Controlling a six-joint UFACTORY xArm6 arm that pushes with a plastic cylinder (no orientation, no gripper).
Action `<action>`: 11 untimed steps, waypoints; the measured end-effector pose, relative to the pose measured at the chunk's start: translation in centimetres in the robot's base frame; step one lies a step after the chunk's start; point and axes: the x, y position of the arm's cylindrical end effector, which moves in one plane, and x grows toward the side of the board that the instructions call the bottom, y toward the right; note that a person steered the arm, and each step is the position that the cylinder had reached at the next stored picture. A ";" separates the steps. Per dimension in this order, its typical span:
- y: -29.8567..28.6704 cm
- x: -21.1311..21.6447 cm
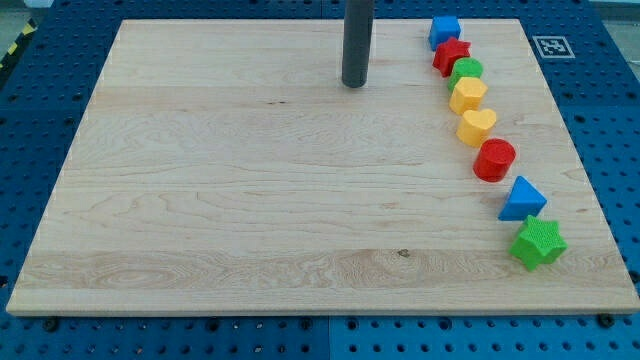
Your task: Slightly move the blue cube into the red star
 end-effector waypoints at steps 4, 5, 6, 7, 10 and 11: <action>1.8 -12.2; 2.4 -13.1; 4.9 -13.1; 7.0 -13.1; 17.8 -6.9; 17.9 -2.0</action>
